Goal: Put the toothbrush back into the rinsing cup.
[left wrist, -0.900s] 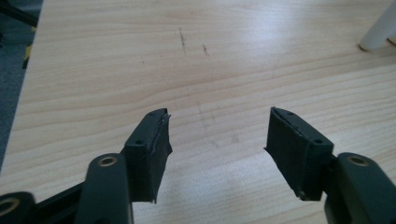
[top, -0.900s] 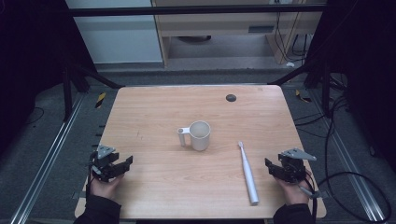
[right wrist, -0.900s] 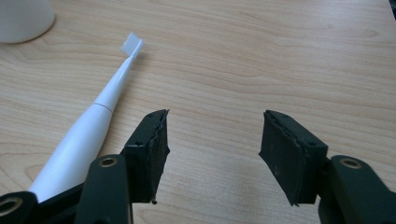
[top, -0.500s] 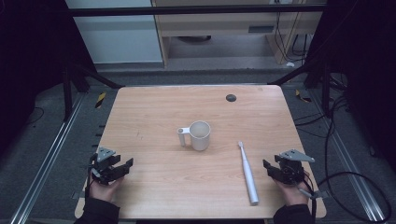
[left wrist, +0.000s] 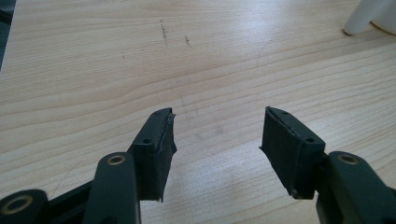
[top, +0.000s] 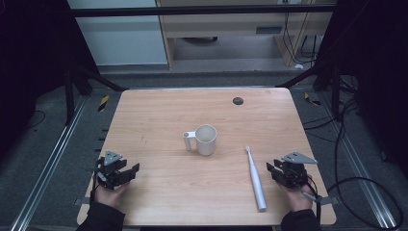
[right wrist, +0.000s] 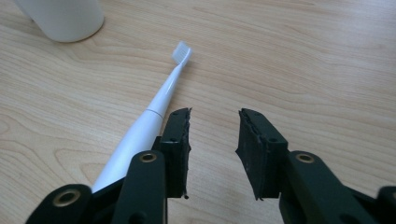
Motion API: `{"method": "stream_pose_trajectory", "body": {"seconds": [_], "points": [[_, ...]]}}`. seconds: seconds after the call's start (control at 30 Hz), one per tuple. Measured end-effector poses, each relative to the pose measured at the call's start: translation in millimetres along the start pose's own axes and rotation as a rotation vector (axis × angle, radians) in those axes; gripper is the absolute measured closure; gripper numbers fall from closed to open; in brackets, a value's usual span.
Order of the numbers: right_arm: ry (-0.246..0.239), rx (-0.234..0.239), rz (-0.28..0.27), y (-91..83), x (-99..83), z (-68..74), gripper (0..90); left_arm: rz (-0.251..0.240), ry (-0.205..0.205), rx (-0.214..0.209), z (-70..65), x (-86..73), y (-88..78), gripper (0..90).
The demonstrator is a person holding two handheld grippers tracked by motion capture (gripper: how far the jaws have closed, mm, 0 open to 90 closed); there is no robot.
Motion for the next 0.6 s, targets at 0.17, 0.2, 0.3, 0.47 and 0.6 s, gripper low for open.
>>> {"method": "stream_pose_trajectory", "body": {"seconds": [0.17,0.2,0.3,0.47,0.6], "points": [[-0.013,0.010,0.013,6.8,2.1,4.8,68.4,0.004,0.002,0.003,1.0,0.3,1.1,42.7],[-0.031,0.016,0.018,9.2,3.0,7.5,69.8,0.006,0.002,0.004,1.0,0.5,1.8,42.7],[-0.032,0.023,0.022,11.6,3.4,10.2,71.2,0.005,0.003,0.003,0.4,1.0,2.6,42.7],[-0.037,0.029,0.036,17.6,2.5,10.7,76.8,0.004,0.003,0.002,-0.6,1.7,3.0,42.7],[-0.028,0.041,0.043,21.0,2.3,11.0,80.4,0.007,0.006,0.001,-1.0,2.3,3.8,42.7]]}}
Point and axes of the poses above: each handheld gripper's, and its own axes: y roughly forward along the jaws, x roughly out of its top, z roughly to its left, the point moved 3 cm from there along y, roughly forward along the jaws, and after that the axes turned 3 degrees about y, right-handed, at the moved point
